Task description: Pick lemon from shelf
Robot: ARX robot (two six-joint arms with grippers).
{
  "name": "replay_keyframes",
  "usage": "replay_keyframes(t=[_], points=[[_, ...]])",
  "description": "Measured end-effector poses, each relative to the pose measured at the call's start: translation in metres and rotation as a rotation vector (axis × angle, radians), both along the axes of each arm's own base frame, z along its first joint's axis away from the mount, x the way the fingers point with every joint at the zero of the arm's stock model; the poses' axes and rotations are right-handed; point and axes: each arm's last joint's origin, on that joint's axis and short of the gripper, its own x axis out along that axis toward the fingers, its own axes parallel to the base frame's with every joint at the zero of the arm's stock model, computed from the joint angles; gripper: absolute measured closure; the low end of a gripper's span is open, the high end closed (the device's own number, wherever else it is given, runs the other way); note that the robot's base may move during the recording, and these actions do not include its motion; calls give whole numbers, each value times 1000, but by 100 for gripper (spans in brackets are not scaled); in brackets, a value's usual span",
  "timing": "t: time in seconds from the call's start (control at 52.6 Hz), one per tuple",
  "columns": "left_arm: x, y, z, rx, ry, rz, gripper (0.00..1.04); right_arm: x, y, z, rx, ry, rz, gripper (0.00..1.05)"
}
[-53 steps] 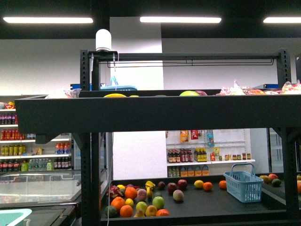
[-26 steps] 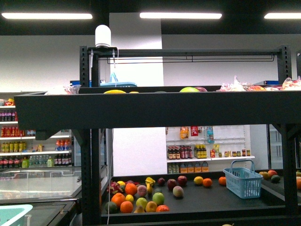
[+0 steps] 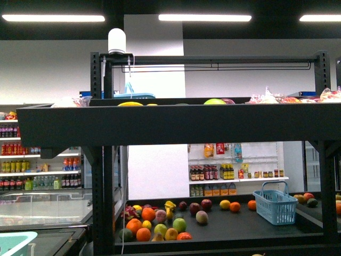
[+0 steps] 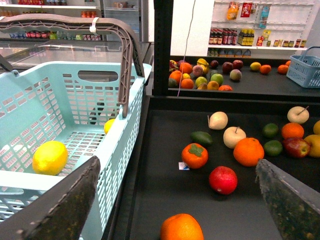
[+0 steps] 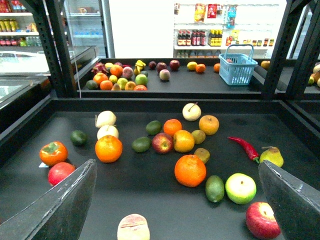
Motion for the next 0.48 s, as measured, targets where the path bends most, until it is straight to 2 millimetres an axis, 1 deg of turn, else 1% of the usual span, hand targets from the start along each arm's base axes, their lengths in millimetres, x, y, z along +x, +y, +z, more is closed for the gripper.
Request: replay_keyframes(t=[0.057, 0.475], points=[[0, 0, 0, 2, 0, 0, 9, 0, 0, 0, 0, 0, 0, 7], [0, 0, 0, 2, 0, 0, 8, 0, 0, 0, 0, 0, 0, 7]])
